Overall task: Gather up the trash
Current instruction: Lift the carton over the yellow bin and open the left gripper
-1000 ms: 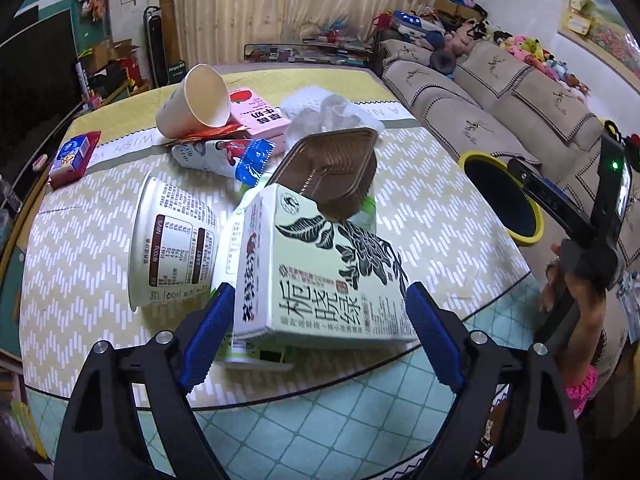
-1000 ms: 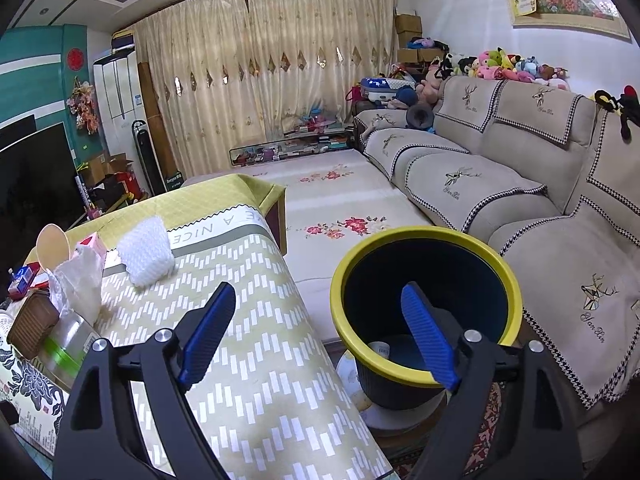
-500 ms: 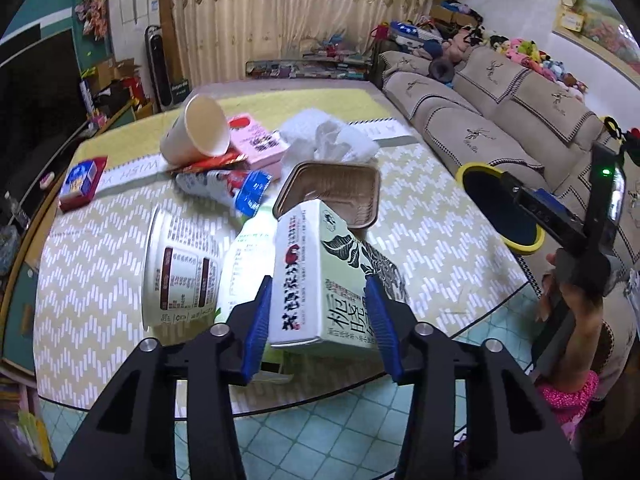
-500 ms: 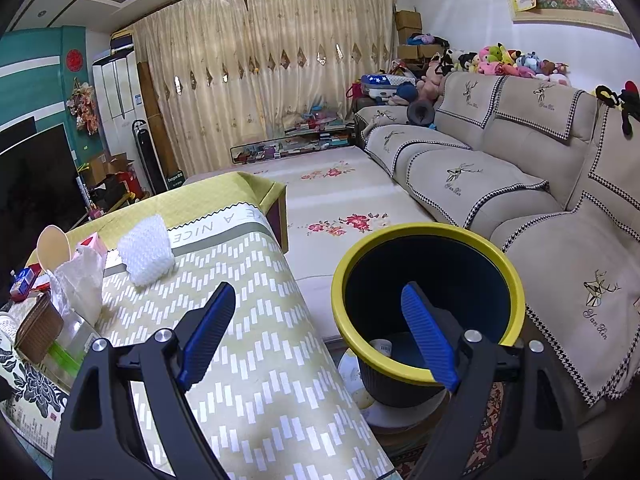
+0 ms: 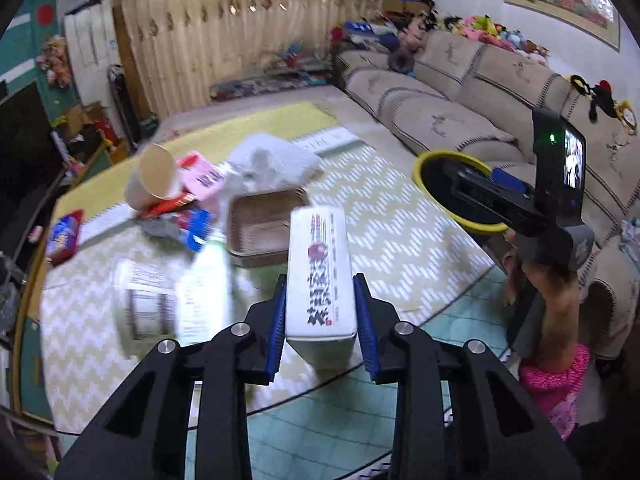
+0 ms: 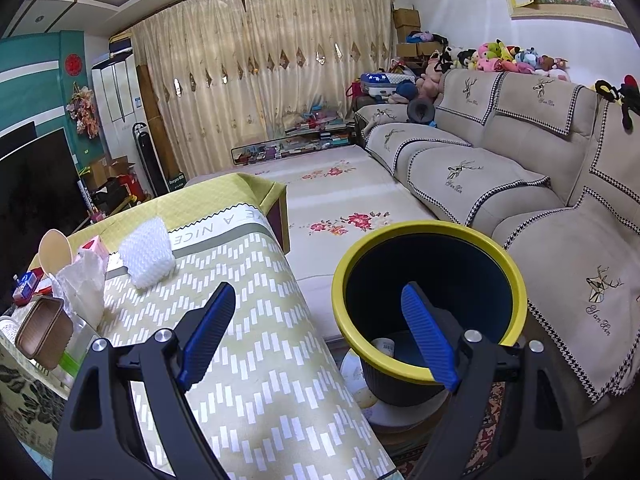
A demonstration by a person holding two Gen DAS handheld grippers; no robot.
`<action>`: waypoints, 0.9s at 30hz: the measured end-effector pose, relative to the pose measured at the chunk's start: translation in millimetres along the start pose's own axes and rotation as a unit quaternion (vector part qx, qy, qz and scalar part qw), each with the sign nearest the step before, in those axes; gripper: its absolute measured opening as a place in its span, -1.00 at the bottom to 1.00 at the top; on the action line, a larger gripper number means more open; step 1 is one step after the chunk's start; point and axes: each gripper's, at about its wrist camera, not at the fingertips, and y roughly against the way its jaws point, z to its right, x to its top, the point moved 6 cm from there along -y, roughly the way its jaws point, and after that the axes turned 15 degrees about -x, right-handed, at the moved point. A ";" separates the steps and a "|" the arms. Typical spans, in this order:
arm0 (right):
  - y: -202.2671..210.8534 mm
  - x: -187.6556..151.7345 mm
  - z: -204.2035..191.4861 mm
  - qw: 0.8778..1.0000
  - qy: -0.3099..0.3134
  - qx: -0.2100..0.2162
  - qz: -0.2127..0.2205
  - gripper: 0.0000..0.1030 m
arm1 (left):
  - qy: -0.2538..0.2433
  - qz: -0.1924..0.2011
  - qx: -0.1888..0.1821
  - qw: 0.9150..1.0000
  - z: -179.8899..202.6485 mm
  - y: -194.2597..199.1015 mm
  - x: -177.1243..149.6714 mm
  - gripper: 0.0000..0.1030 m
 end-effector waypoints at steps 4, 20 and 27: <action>-0.3 0.2 0.9 1.000 0.000 0.002 -0.002 0.56 | 0.018 -0.016 -0.004 1.000 -4.7 -17.6 -7.1 -0.39; 42.0 18.8 70.0 0.998 -0.044 -0.017 0.031 0.56 | -0.041 0.021 -0.033 0.998 35.7 -7.6 56.6 -0.41; 89.2 28.7 86.7 0.996 -0.017 -0.048 0.078 0.60 | -0.061 0.028 -0.105 0.992 85.2 -57.3 107.7 -0.41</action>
